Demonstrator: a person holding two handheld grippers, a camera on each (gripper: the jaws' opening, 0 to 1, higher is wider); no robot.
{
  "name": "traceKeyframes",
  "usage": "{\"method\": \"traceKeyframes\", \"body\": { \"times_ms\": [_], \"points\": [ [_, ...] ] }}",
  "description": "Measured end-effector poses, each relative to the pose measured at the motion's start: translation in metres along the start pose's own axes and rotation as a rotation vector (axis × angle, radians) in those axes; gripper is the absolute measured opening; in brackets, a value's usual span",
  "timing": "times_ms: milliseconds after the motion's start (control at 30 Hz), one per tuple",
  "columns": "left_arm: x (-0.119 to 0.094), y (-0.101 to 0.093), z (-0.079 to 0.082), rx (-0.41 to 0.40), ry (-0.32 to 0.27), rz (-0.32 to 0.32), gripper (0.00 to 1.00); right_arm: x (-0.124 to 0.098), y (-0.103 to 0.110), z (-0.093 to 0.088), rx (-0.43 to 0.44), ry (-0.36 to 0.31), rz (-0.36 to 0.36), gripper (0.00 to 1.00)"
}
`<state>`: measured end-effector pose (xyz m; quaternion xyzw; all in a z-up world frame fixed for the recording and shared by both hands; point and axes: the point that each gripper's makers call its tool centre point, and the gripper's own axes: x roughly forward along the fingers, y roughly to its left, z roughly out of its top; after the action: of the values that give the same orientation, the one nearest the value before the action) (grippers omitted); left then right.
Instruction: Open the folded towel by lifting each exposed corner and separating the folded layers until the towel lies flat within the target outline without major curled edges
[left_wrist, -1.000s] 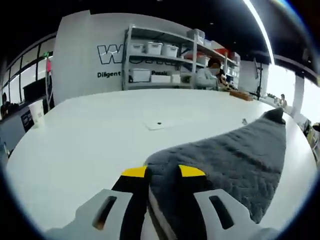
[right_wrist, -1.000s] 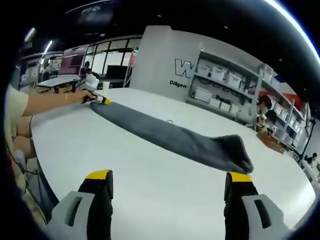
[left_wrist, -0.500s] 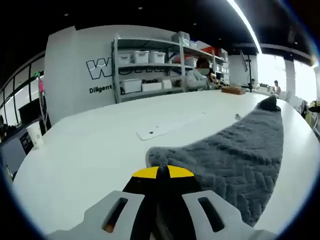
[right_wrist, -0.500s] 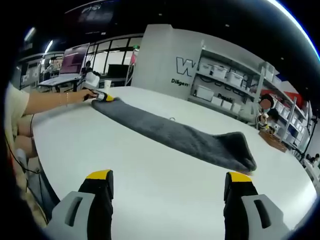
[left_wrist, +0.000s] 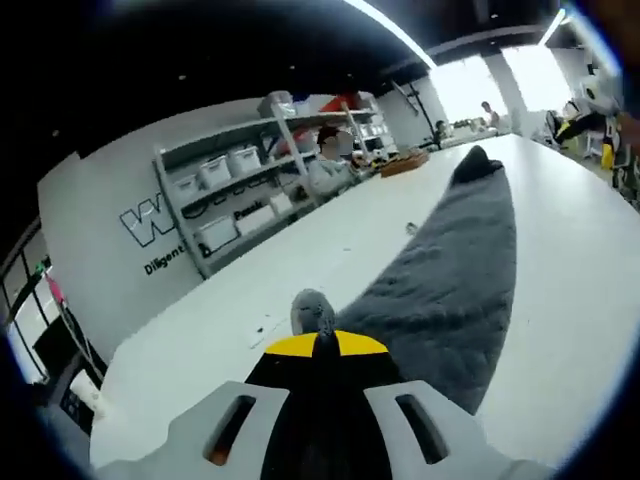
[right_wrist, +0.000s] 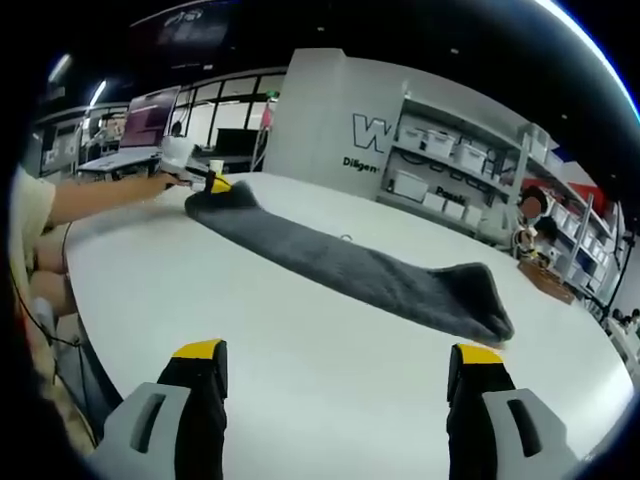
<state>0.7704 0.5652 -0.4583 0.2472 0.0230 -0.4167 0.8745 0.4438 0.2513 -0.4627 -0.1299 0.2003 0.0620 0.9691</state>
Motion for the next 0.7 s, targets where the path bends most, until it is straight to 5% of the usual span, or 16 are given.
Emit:
{"method": "traceKeyframes", "body": {
  "times_ms": [200,333,700],
  "points": [
    [-0.014,-0.034,0.020,0.076,-0.035,-0.084,0.03,-0.002,0.000,-0.003,0.007,0.002,0.000,0.91],
    [-0.022,-0.054,0.024,-0.005,-0.059,-0.191,0.03,-0.002,0.000,-0.004,0.009,0.004,0.003,0.91],
    [-0.033,-0.084,-0.004,0.078,0.018,-0.297,0.04,0.000,0.003,-0.006,0.013,0.008,0.010,0.90]
  ]
}}
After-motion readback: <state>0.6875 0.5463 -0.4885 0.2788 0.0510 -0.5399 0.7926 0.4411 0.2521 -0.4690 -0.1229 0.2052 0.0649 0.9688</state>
